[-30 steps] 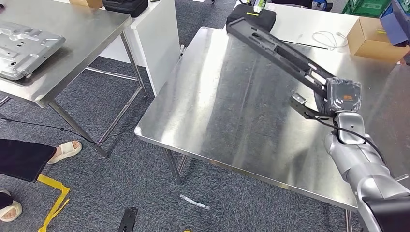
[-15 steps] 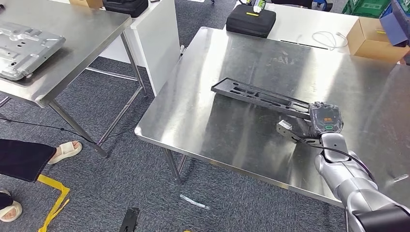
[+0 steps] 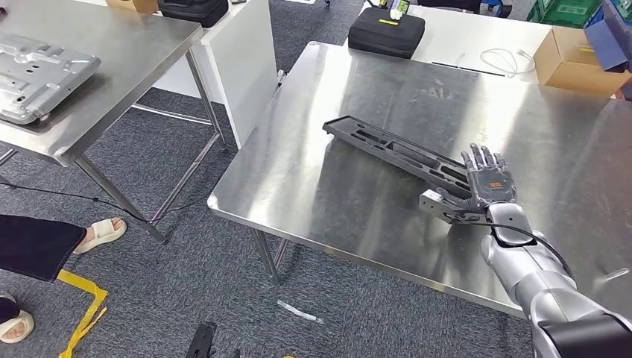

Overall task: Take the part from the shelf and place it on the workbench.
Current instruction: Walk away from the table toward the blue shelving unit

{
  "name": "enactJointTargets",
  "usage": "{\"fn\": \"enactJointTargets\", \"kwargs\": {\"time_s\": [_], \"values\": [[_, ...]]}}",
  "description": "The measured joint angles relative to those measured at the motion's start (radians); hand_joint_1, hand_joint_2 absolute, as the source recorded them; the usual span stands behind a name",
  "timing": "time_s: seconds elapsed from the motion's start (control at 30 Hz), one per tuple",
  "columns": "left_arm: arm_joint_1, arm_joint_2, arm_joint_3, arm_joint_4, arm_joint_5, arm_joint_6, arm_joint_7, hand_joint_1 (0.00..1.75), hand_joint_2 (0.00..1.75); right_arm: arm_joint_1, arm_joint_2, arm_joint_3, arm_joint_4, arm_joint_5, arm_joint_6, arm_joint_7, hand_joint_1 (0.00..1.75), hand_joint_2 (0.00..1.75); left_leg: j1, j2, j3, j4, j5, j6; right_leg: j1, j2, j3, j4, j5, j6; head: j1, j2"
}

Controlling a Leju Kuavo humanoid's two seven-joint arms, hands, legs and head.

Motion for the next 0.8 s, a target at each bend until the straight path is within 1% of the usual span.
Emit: {"fn": "enactJointTargets", "kwargs": {"time_s": [0.1,0.13,0.2,0.27,0.3,0.37,0.6,0.7,0.77,0.8], "values": [[-0.01,0.007,-0.012,0.001,-0.003,-0.027,0.027,0.0,0.0,-0.082,0.005,-0.015,0.015,-0.065,0.428,-0.107,0.0,0.0,0.0,0.001,0.002,0.0,0.0,0.0,0.0,0.001,0.0,0.0,0.0,0.0,0.0,0.0],[-0.014,0.009,-0.015,0.001,-0.004,-0.032,0.035,0.0,0.0,-0.115,0.005,-0.018,0.019,-0.079,0.545,-0.126,0.0,0.0,0.0,0.001,0.003,0.0,0.0,0.0,0.0,0.002,0.001,0.0,0.0,0.0,0.0,0.0],[-0.023,0.013,-0.021,0.002,-0.006,-0.038,0.048,0.0,0.0,-0.168,0.002,-0.022,0.024,-0.101,0.714,-0.145,0.0,0.0,0.0,0.001,0.005,0.0,0.0,0.0,0.0,0.002,0.003,0.0,0.0,0.0,0.0,0.0],[-0.029,0.015,-0.029,0.002,-0.01,-0.041,0.061,0.0,0.0,-0.206,-0.004,-0.026,0.025,-0.125,0.833,-0.15,0.0,0.0,0.0,0.001,0.005,0.0,0.0,0.0,0.0,0.002,0.004,0.0,0.0,0.0,0.0,0.0],[-0.031,0.017,-0.033,0.002,-0.012,-0.041,0.066,0.0,0.0,-0.222,-0.009,-0.027,0.024,-0.133,0.875,-0.151,0.0,0.0,0.0,0.001,0.005,0.0,0.0,0.0,0.0,0.002,0.004,0.0,0.0,0.0,0.0,0.0],[-0.032,0.019,-0.04,0.002,-0.013,-0.039,0.071,0.0,0.0,-0.248,-0.02,-0.027,0.017,-0.141,0.913,-0.152,0.0,0.0,0.0,0.001,0.005,0.0,0.0,0.0,0.0,0.002,0.004,0.0,0.0,0.0,0.0,0.0],[-0.031,0.023,-0.045,0.002,-0.006,-0.028,0.068,0.0,0.0,-0.309,-0.055,-0.02,-0.031,-0.167,0.884,-0.152,0.0,0.0,0.0,0.001,0.004,0.0,0.0,0.0,0.0,0.002,0.004,0.0,0.0,0.0,0.0,0.0],[-0.029,0.023,-0.046,0.002,-0.003,-0.017,0.06,0.0,0.0,-0.315,-0.065,-0.015,-0.053,-0.186,0.834,-0.162,0.0,0.0,0.0,0.0,0.004,0.0,0.0,0.0,0.0,0.001,0.003,0.0,0.0,0.0,0.0,0.0],[-0.024,0.023,-0.046,0.002,-0.001,-0.006,0.049,0.0,0.0,-0.325,-0.077,-0.011,-0.072,-0.208,0.779,-0.171,0.0,0.0,0.0,0.0,0.003,0.001,0.0,0.0,0.0,0.001,0.003,0.0,0.0,0.0,0.0,0.0],[-0.021,0.024,-0.045,0.002,0.002,0.0,0.042,0.0,0.0,-0.329,-0.085,-0.009,-0.084,-0.222,0.737,-0.171,0.0,0.0,0.0,0.0,0.003,0.001,0.0,0.0,0.0,0.001,0.003,0.0,0.0,0.0,0.0,0.0]]}}
